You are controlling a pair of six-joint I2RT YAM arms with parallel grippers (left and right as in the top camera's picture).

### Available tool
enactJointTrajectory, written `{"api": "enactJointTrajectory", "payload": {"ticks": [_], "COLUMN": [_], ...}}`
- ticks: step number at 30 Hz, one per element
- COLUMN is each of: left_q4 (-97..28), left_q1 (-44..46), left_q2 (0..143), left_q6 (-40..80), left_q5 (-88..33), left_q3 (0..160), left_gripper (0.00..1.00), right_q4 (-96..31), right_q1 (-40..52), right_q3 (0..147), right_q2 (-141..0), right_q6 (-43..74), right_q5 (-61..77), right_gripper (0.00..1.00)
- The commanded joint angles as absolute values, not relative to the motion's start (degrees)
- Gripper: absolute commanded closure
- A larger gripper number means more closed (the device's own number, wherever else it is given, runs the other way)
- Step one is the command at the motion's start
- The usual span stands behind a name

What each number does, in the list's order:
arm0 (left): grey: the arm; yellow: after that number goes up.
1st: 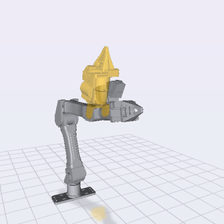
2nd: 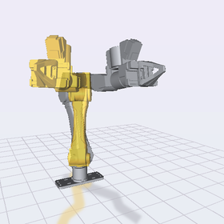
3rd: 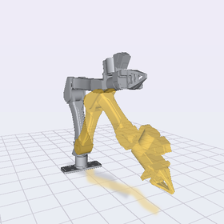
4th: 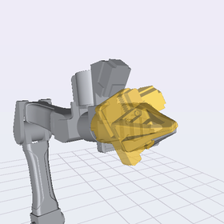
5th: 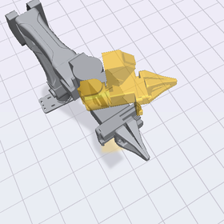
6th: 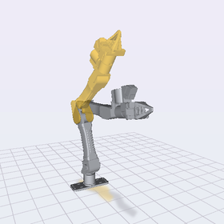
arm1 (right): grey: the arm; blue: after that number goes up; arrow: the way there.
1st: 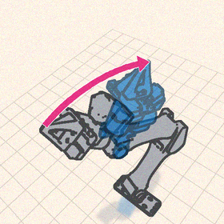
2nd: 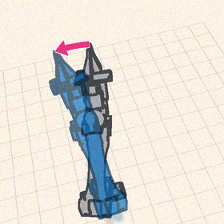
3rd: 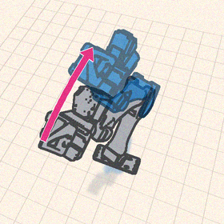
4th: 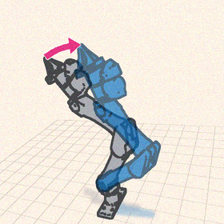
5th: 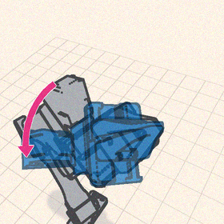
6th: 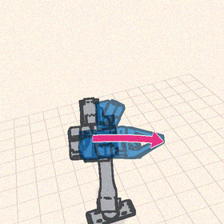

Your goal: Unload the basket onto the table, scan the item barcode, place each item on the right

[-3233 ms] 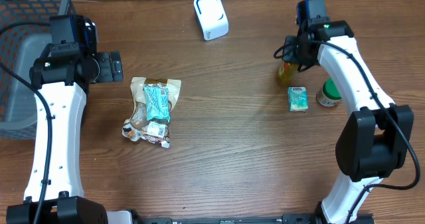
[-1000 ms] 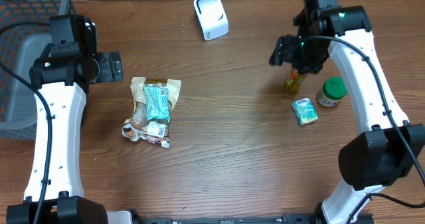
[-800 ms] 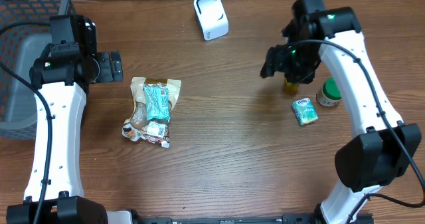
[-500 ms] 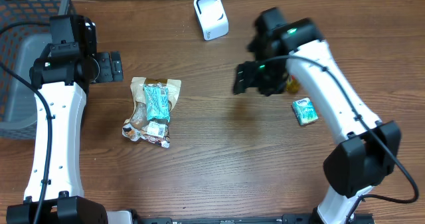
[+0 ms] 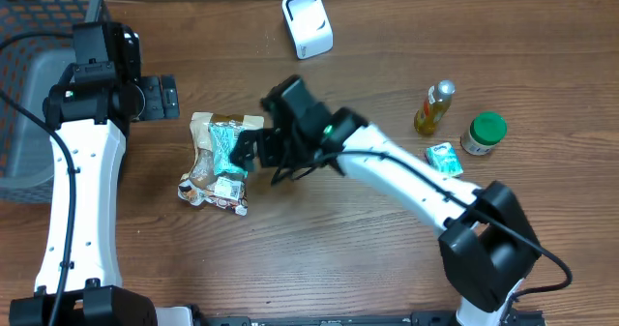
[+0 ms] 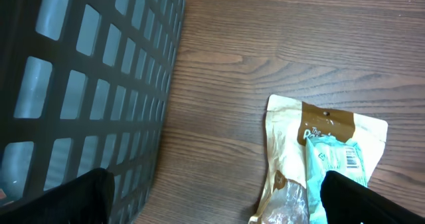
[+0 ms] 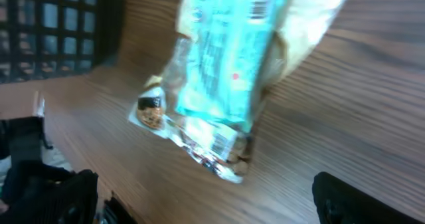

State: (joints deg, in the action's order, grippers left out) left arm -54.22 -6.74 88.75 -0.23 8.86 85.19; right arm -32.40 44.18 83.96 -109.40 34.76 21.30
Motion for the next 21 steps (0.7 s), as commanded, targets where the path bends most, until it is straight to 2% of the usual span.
{"api": "enactJointTrajectory", "payload": {"ticks": [1, 6, 9, 12, 21], "left_q4": [-53.98, -53.98, -53.98, -53.98, -53.95], "left_q1": [-6.35, -6.35, -6.35, -6.35, -6.35], "left_q2": [87.88, 87.88, 87.88, 87.88, 87.88], "left_q6": [-1.3, -1.3, -1.3, -1.3, -1.3], "left_q5": [9.17, 9.17, 9.17, 9.17, 9.17], "left_q3": [86.46, 86.46, 86.46, 86.46, 86.46], "left_gripper": [0.0, 0.0, 0.0, 0.0, 0.0], "right_q4": [-26.76, -20.32, -19.11, -18.98, -21.69], "right_q1": [45.3, 45.36, 45.36, 45.36, 44.12], "right_q3": [82.0, 81.62, 81.6, 81.58, 81.62], "right_q2": [-109.58, -110.96, -112.14, -113.27, -113.03], "right_q6": [38.24, 44.01, 46.48, 46.44, 41.67], "right_q5": [17.74, 12.19, 9.93, 9.96, 10.46], "right_gripper": [0.0, 0.0, 0.05, 0.11, 0.1]}}
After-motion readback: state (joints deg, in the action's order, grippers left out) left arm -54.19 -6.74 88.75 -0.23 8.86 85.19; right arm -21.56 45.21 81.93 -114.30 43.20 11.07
